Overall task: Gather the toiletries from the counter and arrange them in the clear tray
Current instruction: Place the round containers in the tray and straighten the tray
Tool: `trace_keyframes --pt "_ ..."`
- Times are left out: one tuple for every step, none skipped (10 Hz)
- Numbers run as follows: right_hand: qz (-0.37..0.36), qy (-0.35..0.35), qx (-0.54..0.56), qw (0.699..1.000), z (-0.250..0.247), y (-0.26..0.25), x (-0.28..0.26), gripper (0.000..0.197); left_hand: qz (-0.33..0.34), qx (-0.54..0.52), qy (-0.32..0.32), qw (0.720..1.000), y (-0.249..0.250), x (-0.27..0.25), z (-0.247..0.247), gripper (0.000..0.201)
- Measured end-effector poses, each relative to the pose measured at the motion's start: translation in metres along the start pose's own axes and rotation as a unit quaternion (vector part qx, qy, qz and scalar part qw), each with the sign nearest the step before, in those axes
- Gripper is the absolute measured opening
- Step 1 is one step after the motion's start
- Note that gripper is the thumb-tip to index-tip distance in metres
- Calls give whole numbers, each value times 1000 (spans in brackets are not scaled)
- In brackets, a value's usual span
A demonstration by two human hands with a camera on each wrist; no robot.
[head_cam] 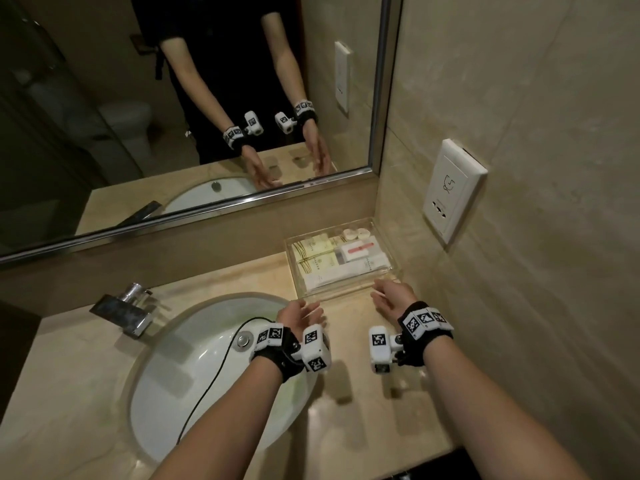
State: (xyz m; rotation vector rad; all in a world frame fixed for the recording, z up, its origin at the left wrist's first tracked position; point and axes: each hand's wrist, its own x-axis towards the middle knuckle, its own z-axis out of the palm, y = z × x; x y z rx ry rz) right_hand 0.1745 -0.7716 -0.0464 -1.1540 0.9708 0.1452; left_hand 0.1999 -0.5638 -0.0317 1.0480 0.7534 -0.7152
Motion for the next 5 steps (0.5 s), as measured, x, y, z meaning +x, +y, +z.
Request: trace_keyframes --pt "-32 -5 -66 997 2 -10 -25 20 80 71 42 993 13 -7 -10 23" --pt "-122 -31 -86 988 6 -27 -46 14 156 172 42 972 27 -24 -14 18" --pt "-199 -38 -137 970 15 -53 -69 15 246 269 60 929 52 -55 -12 18" --pt "-257 -60 -204 943 25 -80 -87 23 308 348 70 883 77 -79 -11 16" --pt "-329 -84 -261 903 43 -110 -114 21 372 428 80 820 102 -113 -7 8"
